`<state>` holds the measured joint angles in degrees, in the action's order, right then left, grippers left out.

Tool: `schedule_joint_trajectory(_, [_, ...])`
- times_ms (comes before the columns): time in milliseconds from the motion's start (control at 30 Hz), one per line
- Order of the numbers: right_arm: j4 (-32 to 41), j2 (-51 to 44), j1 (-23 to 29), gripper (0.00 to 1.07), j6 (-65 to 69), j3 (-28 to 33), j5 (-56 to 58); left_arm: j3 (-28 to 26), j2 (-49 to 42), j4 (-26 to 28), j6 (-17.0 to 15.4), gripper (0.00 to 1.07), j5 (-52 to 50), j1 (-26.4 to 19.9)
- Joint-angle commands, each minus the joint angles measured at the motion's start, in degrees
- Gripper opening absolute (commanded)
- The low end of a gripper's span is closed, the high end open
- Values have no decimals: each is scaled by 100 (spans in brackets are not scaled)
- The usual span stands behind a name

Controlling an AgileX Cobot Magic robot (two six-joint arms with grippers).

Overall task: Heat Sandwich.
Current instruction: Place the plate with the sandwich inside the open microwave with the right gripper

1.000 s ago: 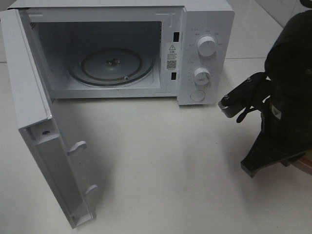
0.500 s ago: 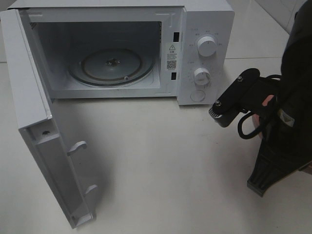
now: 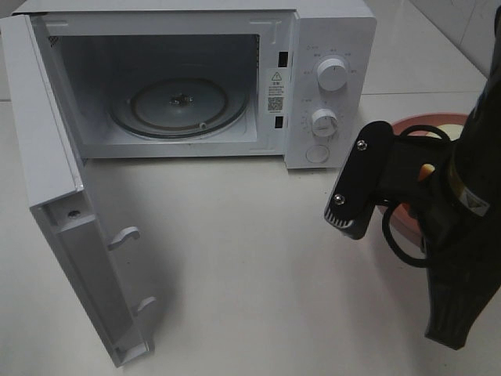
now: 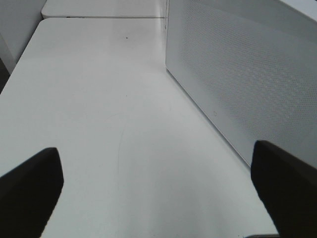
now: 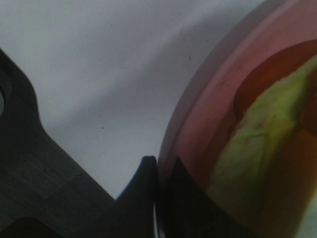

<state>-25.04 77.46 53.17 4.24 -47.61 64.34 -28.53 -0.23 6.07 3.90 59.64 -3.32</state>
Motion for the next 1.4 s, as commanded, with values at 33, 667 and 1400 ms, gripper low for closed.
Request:
schedule_joint_trajectory(33, [-183, -57, 29, 1, -550, 29, -80, 23, -149, 17, -6, 98, -34, -6])
schedule_joint_trajectory(667, [-183, -57, 29, 3, -3002, 29, -1175, 23, -149, 17, -6, 98, -34, -6])
schedule_joint_trajectory(1400, [34, -57, 6, 4, -4440, 29, -2131, 23, -149, 17, -6, 98, -34, -6])
